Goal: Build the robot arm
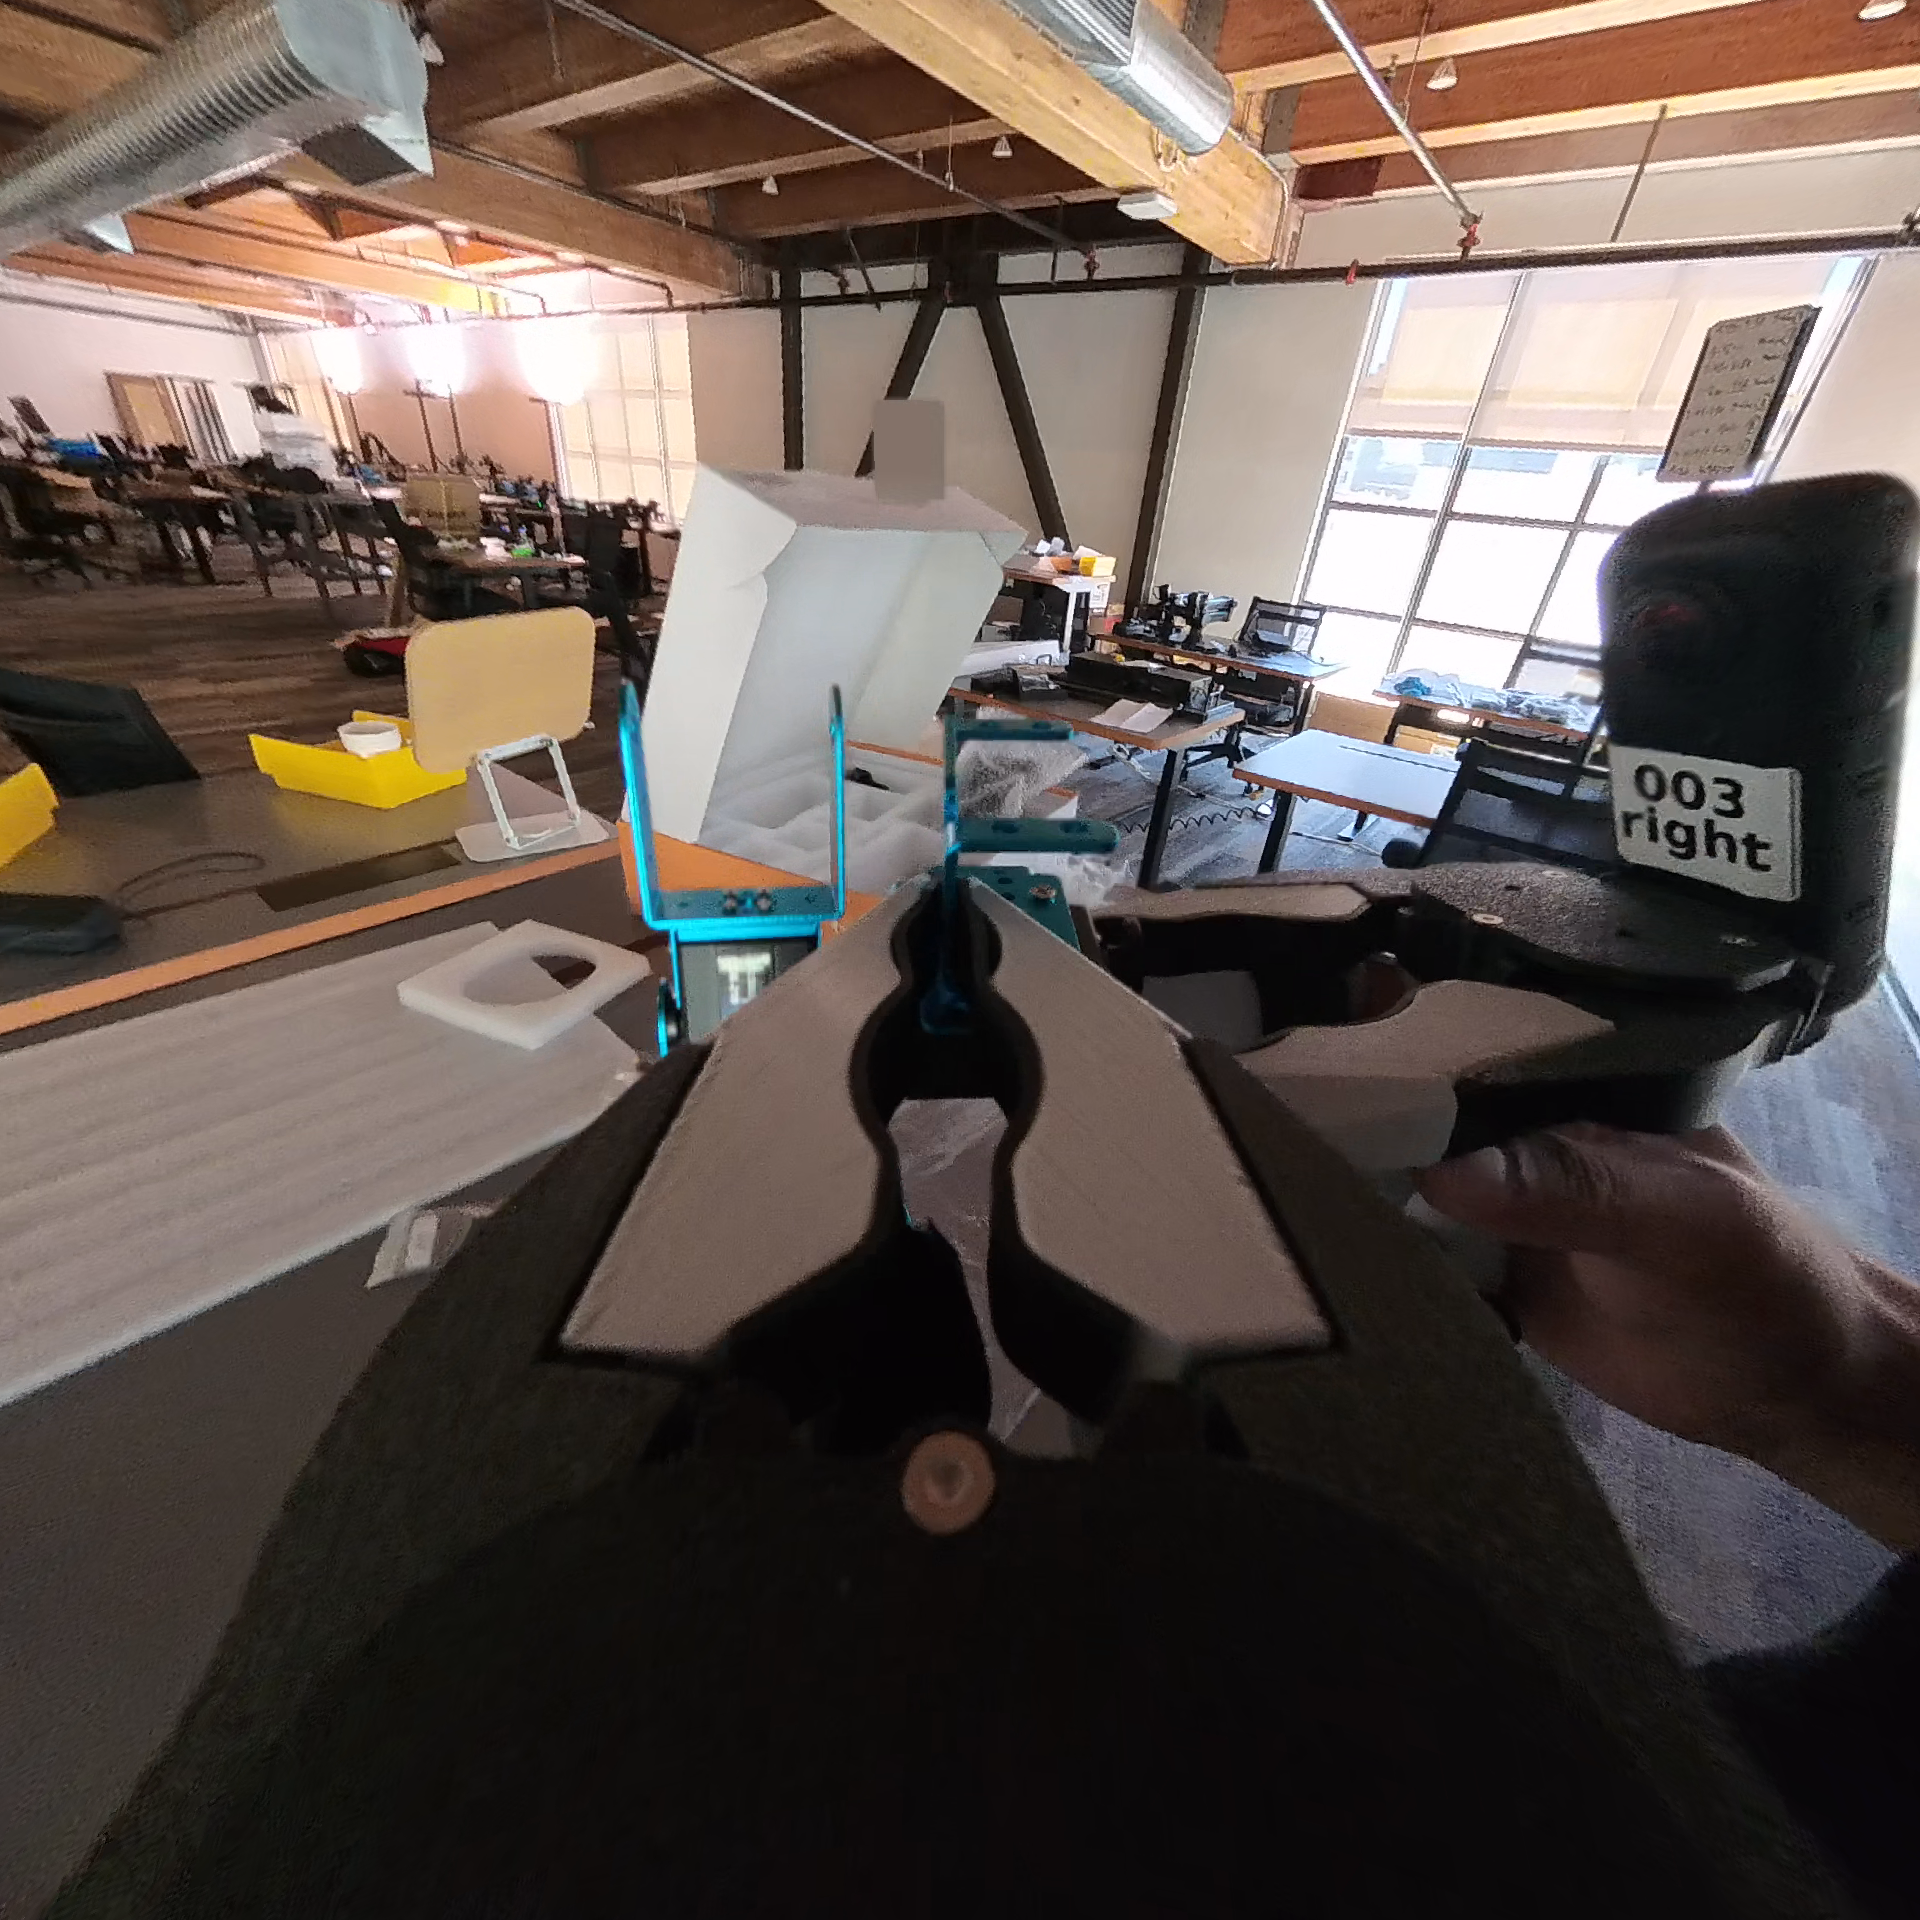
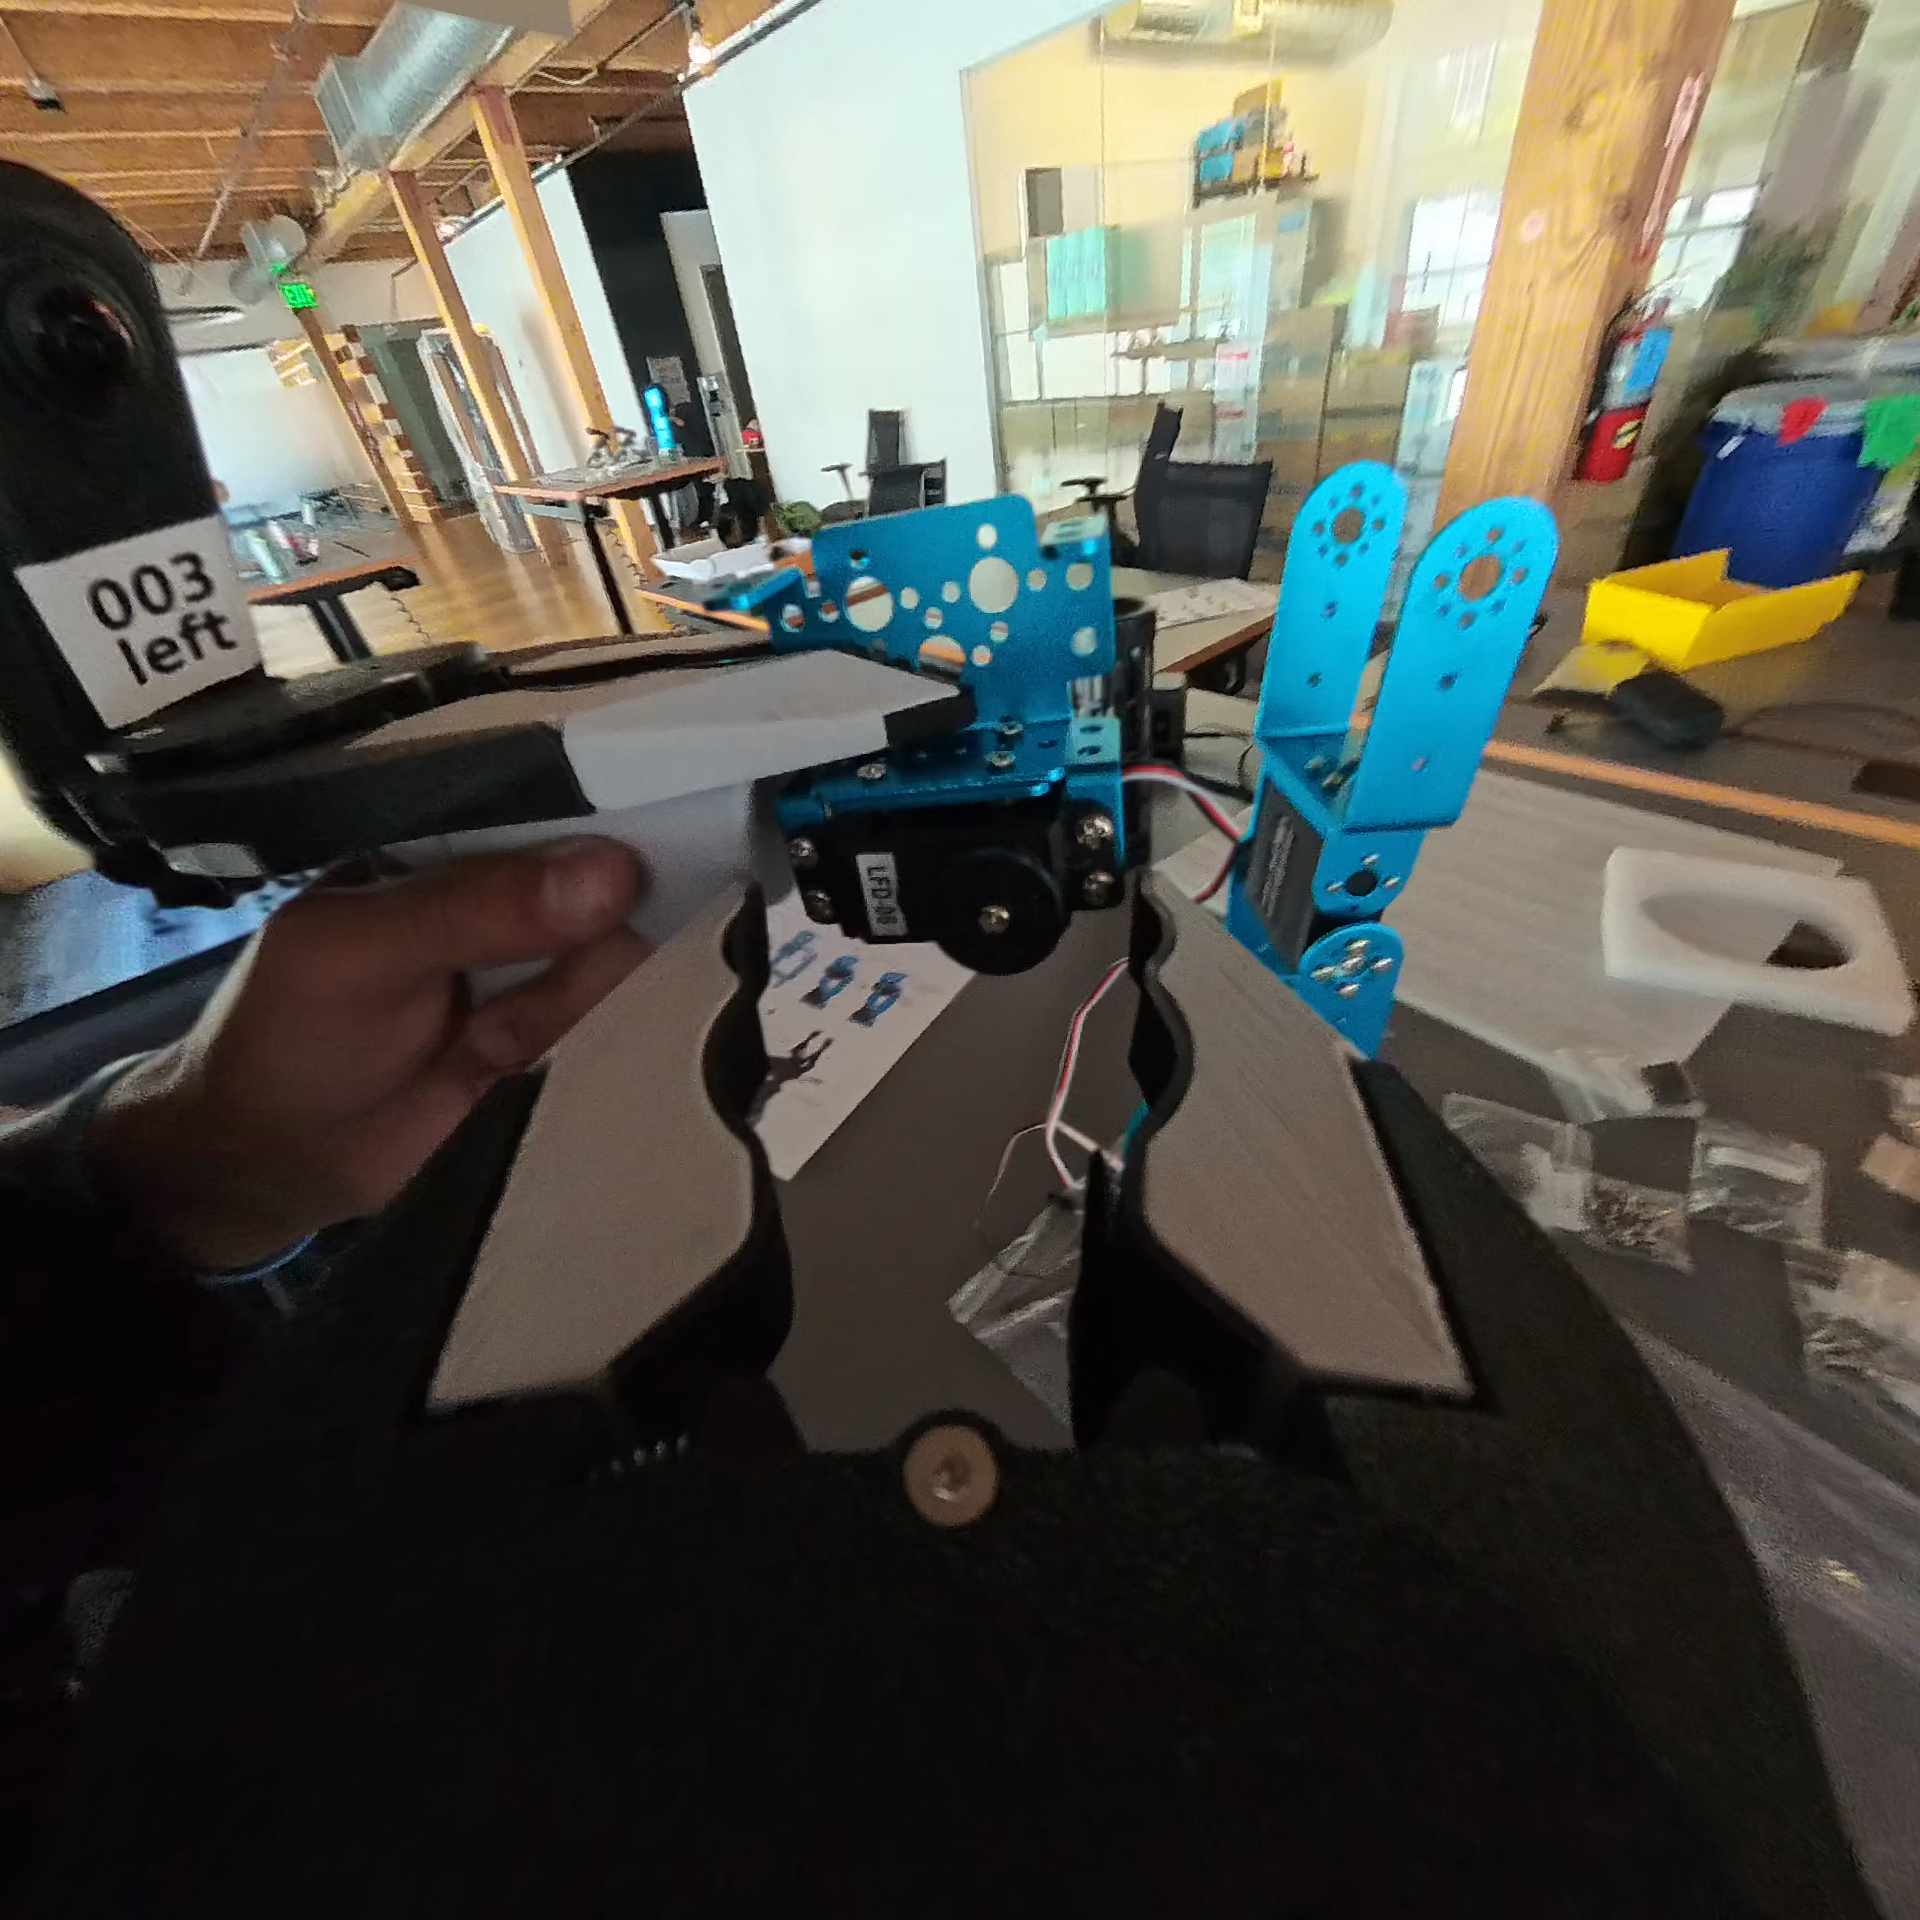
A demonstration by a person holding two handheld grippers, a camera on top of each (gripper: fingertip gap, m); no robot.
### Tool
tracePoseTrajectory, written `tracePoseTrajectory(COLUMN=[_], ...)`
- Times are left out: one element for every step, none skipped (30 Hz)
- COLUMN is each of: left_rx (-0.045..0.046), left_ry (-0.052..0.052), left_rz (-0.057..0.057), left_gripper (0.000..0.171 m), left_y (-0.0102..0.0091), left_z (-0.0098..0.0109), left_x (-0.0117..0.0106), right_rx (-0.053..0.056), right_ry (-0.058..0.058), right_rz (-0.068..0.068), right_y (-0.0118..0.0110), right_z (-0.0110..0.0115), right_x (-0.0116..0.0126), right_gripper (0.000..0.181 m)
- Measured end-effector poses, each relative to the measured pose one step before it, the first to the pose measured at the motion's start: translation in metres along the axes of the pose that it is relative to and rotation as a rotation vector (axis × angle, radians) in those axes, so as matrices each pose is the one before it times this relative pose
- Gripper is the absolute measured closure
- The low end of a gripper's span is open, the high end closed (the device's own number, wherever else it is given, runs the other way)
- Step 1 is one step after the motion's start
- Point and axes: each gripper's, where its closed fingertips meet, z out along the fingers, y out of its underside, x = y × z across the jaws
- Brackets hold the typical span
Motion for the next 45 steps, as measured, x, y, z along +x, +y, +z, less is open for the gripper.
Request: tracePoseTrajectory(left_rx=[0.00787,0.00419,0.00421,0.00315,-0.00096,-0.00389,0.00383,0.00133,-0.00315,-0.00591,-0.00436,-0.00454,-0.00928,-0.00455,0.0035,0.00724,0.00536,0.00602,0.01268,0.02062,0.01582,0.02083,0.0081,-0.00052,0.00211,-0.00893,-0.02523,-0.02931,-0.02197,-0.01024,-0.00935,-0.01416,-0.01602,-0.01881,-0.0121,-0.00089,0.00309,-0.00684,-0.01852,-0.01397,-0.00304,0.00443,-0.00324,-0.0121,-0.01434], left_ry=[0.0035,0.0011,-0.0061,-0.0158,-0.0123,-0.0249,-0.0374,-0.0329,-0.023,-0.0113,-0.0018,0.0112,0.0219,0.0288,0.039,0.0437,0.0267,0.0229,0.0431,0.0441,0.0174,0.0233,0.0212,0.008,-0.0019,-0.0039,-0.0137,-0.0056,0.01,0.0054,-0.0055,-0.0062,-0.0076,-0.0349,-0.0655,-0.0499,0.0018,0.042,0.0526,0.0492,0.0464,0.0671,0.1053,0.1097,0.0958], left_rz=[0.0188,0.0216,0.0259,0.033,0.0341,0.0281,0.0325,0.0299,0.0187,0.0032,-0.0064,-0.0078,-0.0023,-0.001,-0.0128,-0.0211,-0.0287,-0.034,-0.0401,-0.0471,-0.0405,-0.0174,-0.0124,-0.0084,0.0087,0.0302,0.0393,0.0328,0.0285,0.0325,0.0369,0.038,0.0467,0.0633,0.0616,0.0405,0.0122,-0.0169,-0.0185,-0.0084,-0.001,-0.0115,-0.0347,-0.0416,-0.0476], left_gripper=[0.171,0.171,0.171,0.171,0.171,0.171,0.171,0.171,0.171,0.171,0.171,0.171,0.169,0.168,0.165,0.162,0.158,0.152,0.147,0.143,0.148,0.149,0.149,0.149,0.148,0.147,0.147,0.144,0.14,0.136,0.135,0.135,0.135,0.142,0.159,0.168,0.169,0.17,0.171,0.17,0.17,0.17,0.17,0.166,0.156], left_y=[-0.00287,-0.0021,-0.00216,-0.00254,-0.00237,-0.00265,-0.00408,-0.00396,-0.00315,-0.00242,-0.00215,-0.0025,-0.00229,-0.00235,-0.00294,-0.00301,-0.00215,-0.0016,-0.00213,-0.00406,-0.00408,-0.00518,-0.00429,-0.0042,-0.00445,-0.00202,0.00085,0.00155,0.00015,-0.00086,-0.00027,0.00036,0.00107,0.00199,0.00149,0.00134,0.00249,0.00462,0.00646,0.00572,0.00424,0.00305,0.00378,0.00499,0.0059], left_z=[0.00152,0.00217,0.00239,0.00267,0.00306,0.00279,0.00188,0.00168,0.00181,0.00166,0.00133,0.00149,0.0012,0.00053,-0.00034,-0.00134,-0.0024,-0.0029,-0.00336,-0.00461,-0.00524,-0.00481,-0.00428,-0.00392,-0.00339,-0.00179,0.00015,0.00217,0.00372,0.00499,0.00636,0.00733,0.00743,0.00558,0.00298,0.00288,0.00505,0.0083,0.01147,0.01446,0.01661,0.01709,0.0161,0.01338,0.00897], left_x=[0.00292,0.00345,0.00323,0.00322,0.00469,0.00297,0.00069,0.00051,-0.00021,-0.00072,-0.00081,0.00019,0.00078,0.0005,0.00103,0.00075,-0.00276,-0.00436,-0.00243,-0.00316,-0.0071,-0.0061,-0.00653,-0.00855,-0.0097,-0.01037,-0.01231,-0.01019,-0.00629,-0.00575,-0.00638,-0.00544,-0.00504,-0.01014,-0.01727,-0.01776,-0.0121,-0.00672,-0.00414,-0.00275,-0.00066,0.00541,0.01275,0.01355,0.01104], right_rx=[0.0083,0.0069,0.0048,-0.014,-0.0223,-0.0101,0.0056,-0.0013,-0.0015,-0.0057,-0.0016,0.0039,0.0072,0.011,0.0161,0.0106,0.0098,0.018,0.0192,0.018,0.0272,0.0208,0.0128,0.0076,0.0036,-0.0118,-0.0297,-0.0203,-0.0199,-0.022,-0.0279,-0.0103,-0.0114,-0.0183,-0.0147,-0.0132,-0.0046,-0.0018,-0.0097,-0.0253,-0.0295,-0.0177,-0.0063,-0.0084,-0.0093], right_ry=[0.011,0.0033,0.009,0.0107,0.0161,0.025,0.0134,-0.0001,-0.0145,-0.0242,-0.0175,-0.0038,-0.0091,-0.0278,-0.0314,-0.0302,-0.0274,-0.026,-0.0348,-0.0305,-0.0295,-0.0284,-0.0198,-0.0145,-0.0123,-0.0235,-0.0424,-0.0318,-0.0298,-0.0551,-0.0576,-0.0325,-0.0205,-0.0091,0.0217,0.0337,0.031,0.0274,0.0356,0.0614,0.0554,0.0279,0.0084,0.0073,0.013], right_rz=[-0.0246,-0.0198,-0.0249,-0.0337,-0.0391,-0.0434,-0.0257,-0.0058,-0.0031,0.0036,-0.0042,-0.0153,-0.0069,0.0167,0.0301,0.0391,0.043,0.0426,0.0422,0.0371,0.04,0.0359,0.0233,0.0041,-0.0148,-0.0229,-0.0189,-0.018,-0.016,-0.006,0.0036,-0.0062,-0.0086,-0.0148,-0.0234,-0.0145,-0.0027,-0.0011,-0.0092,-0.014,-0.0066,0.0128,0.0307,0.0338,0.0243], right_y=[-0.00392,-0.00404,-0.00333,-0.0009,-0.00025,-0.00202,-0.00369,-0.00259,-0.00271,-0.00223,-0.00292,-0.00252,-0.00231,-0.00243,-0.00284,-0.00221,-0.00232,-0.0037,-0.00436,-0.00437,-0.00638,-0.00665,-0.00696,-0.00776,-0.00948,-0.00989,-0.00856,-0.01013,-0.0103,-0.00938,-0.00742,-0.00807,-0.0062,-0.00347,-0.00233,-0.00046,0.00057,0.00237,0.00567,0.00993,0.01231,0.01226,0.0112,0.01116,0.01024], right_z=[-0.00239,-0.00257,-0.00223,-0.00048,0.0006,-0.00064,-0.0005,0.0002,0.00018,-0.0002,-0.00065,-0.00052,-0.00006,-0.00021,0.00024,0.00066,0.00052,0.00015,0.00039,0.00133,0.00158,0.00239,0.00335,0.00424,0.00555,0.00756,0.00907,0.00926,0.00897,0.0089,0.00876,0.00784,0.00656,0.0044,0.00101,-0.00211,-0.00426,-0.00562,-0.00612,-0.00586,-0.00512,-0.00408,-0.00326,-0.00254,-0.00211], right_x=[0.00198,0.00145,0.00279,0.0029,0.00281,0.00394,0.00304,0.00234,0.00161,0.0009,0.00134,0.00219,0.00144,-0.00015,0.00017,0.00113,0.00212,0.00221,0.0002,-0.00055,-0.00081,-0.00021,0.00152,0.00234,0.00257,0.00098,-0.00161,-0.00068,-0.00094,-0.0051,-0.0053,-0.00222,-0.00044,0.00176,0.00651,0.00906,0.00886,0.00823,0.00865,0.0113,0.0096,0.00513,0.00225,0.00211,0.00242], right_gripper=[0.116,0.116,0.117,0.117,0.115,0.115,0.114,0.115,0.115,0.116,0.116,0.116,0.116,0.117,0.117,0.116,0.117,0.117,0.117,0.116,0.116,0.116,0.117,0.117,0.116,0.116,0.117,0.117,0.116,0.116,0.117,0.117,0.116,0.117,0.116,0.116,0.116,0.116,0.117,0.116,0.116,0.116,0.117,0.117,0.116])
